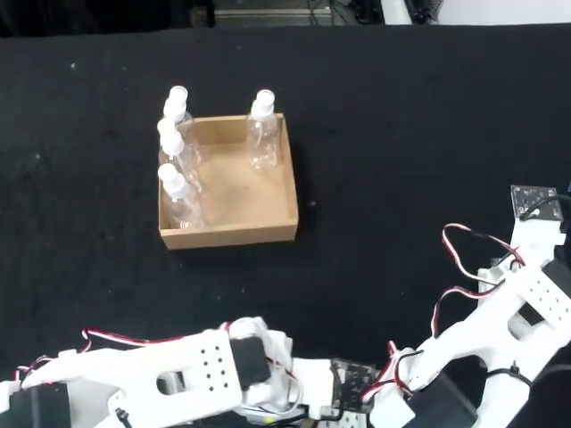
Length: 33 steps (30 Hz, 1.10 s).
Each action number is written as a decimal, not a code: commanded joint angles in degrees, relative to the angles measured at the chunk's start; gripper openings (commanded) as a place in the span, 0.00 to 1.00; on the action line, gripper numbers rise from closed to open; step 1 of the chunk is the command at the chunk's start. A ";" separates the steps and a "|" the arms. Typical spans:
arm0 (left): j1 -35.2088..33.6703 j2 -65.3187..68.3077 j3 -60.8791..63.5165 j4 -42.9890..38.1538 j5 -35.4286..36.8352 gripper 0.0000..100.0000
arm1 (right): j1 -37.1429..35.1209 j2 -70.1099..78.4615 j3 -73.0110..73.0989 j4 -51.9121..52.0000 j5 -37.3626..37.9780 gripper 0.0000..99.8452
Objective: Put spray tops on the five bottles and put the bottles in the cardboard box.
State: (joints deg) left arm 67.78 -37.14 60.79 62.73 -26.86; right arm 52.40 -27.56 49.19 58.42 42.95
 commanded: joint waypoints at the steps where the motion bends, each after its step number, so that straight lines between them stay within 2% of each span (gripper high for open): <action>1: 0.66 0.35 2.77 -6.42 5.89 0.22 | 1.05 -2.86 -1.27 -0.70 0.53 0.01; 4: 1.80 0.35 3.03 -7.74 7.65 0.22 | 0.97 -2.86 -1.27 -0.70 0.53 0.01; 12: 2.77 0.35 0.40 -4.40 7.91 0.22 | 0.97 -2.86 -1.27 -0.70 0.53 0.01; 19: 2.77 0.35 5.05 -13.10 10.90 0.22 | 0.97 -2.86 -1.27 -0.70 0.53 0.01; 33: 2.77 2.90 4.79 -13.80 11.16 0.22 | 0.70 -2.86 -1.19 -0.70 0.53 0.01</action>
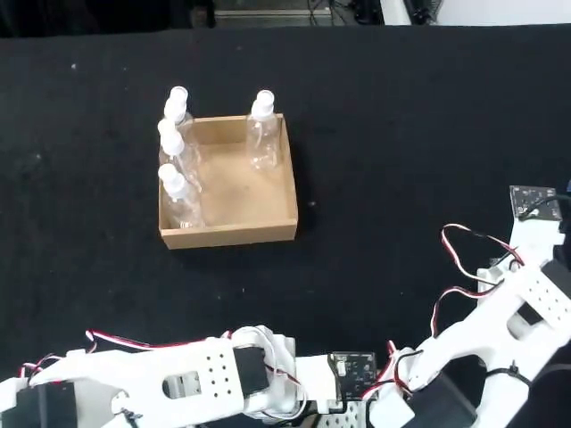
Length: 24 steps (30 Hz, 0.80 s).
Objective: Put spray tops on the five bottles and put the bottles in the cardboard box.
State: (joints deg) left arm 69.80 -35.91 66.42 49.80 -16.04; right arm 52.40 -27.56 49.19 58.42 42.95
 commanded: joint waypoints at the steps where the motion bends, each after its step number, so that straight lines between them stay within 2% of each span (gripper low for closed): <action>1: 0.92 2.29 -1.01 -0.88 0.35 0.22 | 0.62 -2.86 -1.19 -0.70 0.53 0.01; 3: 1.36 3.34 -1.27 -0.88 0.35 0.20 | 0.62 -2.86 -1.19 -0.70 0.53 0.01; 7: 1.45 3.69 -2.86 -0.26 0.70 0.03 | 0.53 -2.86 -1.27 -0.70 0.53 0.01; 8: 1.45 3.69 -3.38 0.09 0.70 0.02 | 0.53 -2.95 -1.27 -0.70 0.53 0.01; 10: 1.45 3.69 -5.58 2.73 0.70 0.06 | 0.53 -3.12 -1.27 -0.70 0.53 0.01; 14: -0.13 3.60 -10.51 9.93 0.26 0.03 | 0.44 -3.30 -1.36 -0.62 0.53 0.01; 19: -8.84 3.60 -12.44 15.38 0.26 0.03 | -0.62 -3.30 -3.56 2.29 0.18 0.01; 22: -11.74 1.76 -13.67 17.58 0.26 0.03 | -3.78 -3.30 -6.20 6.68 0.00 0.01; 24: -13.32 -1.32 -13.49 18.02 0.18 0.03 | -6.33 -3.30 -7.96 8.70 -2.73 0.01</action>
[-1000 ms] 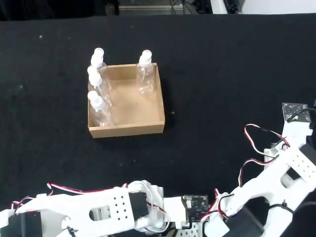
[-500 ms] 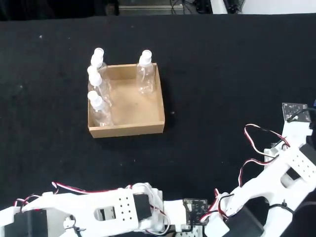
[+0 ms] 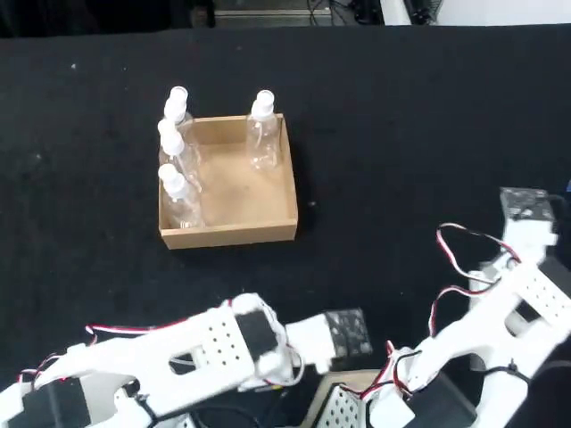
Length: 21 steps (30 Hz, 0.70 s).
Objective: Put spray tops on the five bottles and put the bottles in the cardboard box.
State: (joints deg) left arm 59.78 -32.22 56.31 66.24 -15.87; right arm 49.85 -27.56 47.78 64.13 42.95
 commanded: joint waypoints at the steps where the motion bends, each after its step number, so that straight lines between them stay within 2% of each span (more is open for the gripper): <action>1: -4.35 -7.03 -3.03 1.58 0.00 0.03 | -5.10 -3.30 -7.34 3.69 -4.66 0.01; 7: -12.79 -24.26 -1.19 3.69 -1.23 0.03 | -13.36 -3.38 -10.86 6.68 -11.43 0.01; 11: -19.30 -38.15 -1.89 9.32 -6.07 0.03 | -18.64 -3.38 -13.58 9.58 -15.38 0.01; 15: -26.24 -51.52 -6.99 15.30 -6.68 0.03 | -24.09 -5.14 -17.89 12.92 -18.46 0.01; 18: -32.48 -57.41 -12.26 14.86 -6.42 0.03 | -29.19 -10.86 -20.35 15.38 -22.59 0.01; 21: -39.34 -58.46 -16.40 9.49 -5.27 0.03 | -36.04 -18.42 -20.62 14.68 -27.25 0.01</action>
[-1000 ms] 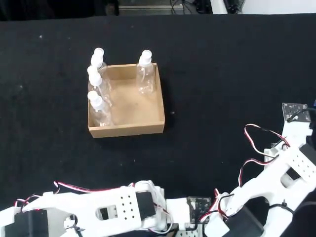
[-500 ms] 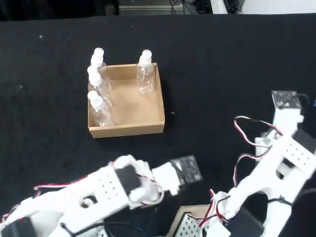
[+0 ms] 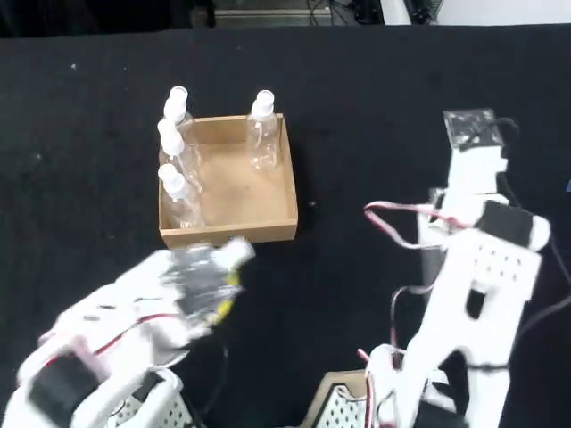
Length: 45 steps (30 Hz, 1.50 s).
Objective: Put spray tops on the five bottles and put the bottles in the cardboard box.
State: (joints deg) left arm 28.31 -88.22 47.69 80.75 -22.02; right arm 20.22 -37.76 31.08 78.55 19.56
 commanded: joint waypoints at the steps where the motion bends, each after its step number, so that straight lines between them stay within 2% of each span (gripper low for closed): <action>1: -9.98 -2.46 -8.48 -7.56 2.81 0.03 | -9.23 -10.42 -3.82 -0.53 -5.27 0.01; 6: -16.40 -2.99 -9.01 -23.38 13.27 0.03 | -21.27 -17.54 -3.82 -8.35 -9.85 0.01; 12: -16.48 -2.73 -7.08 -43.08 17.67 0.03 | -31.91 -18.51 -2.59 -18.11 -14.59 0.01; 16: -16.48 -2.81 -0.66 -62.07 20.84 0.03 | -35.52 -18.68 1.80 -26.90 -18.02 0.01; 20: -16.48 -2.55 7.16 -82.90 21.19 0.03 | -35.78 -20.79 8.84 -32.18 -19.43 0.01; 24: -16.40 -2.46 11.82 -96.44 21.19 0.03 | -35.87 -26.42 17.45 -39.65 -19.34 0.01; 28: -16.40 -2.37 13.05 -97.23 21.19 0.03 | -36.22 -33.19 25.19 -46.42 -19.34 0.01; 35: -11.82 2.73 8.40 -90.99 20.84 0.03 | -46.42 -40.31 32.40 -48.44 -18.90 0.01; 42: -7.69 9.58 8.04 -94.59 20.84 0.03 | -46.86 -42.15 35.74 -48.44 -18.90 0.01; 45: -5.85 10.90 8.04 -93.27 20.84 0.03 | -46.77 -42.15 37.32 -48.62 -18.90 0.01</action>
State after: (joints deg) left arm 19.96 -79.16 58.95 -12.53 -1.45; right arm -25.85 -78.55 68.26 31.78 0.66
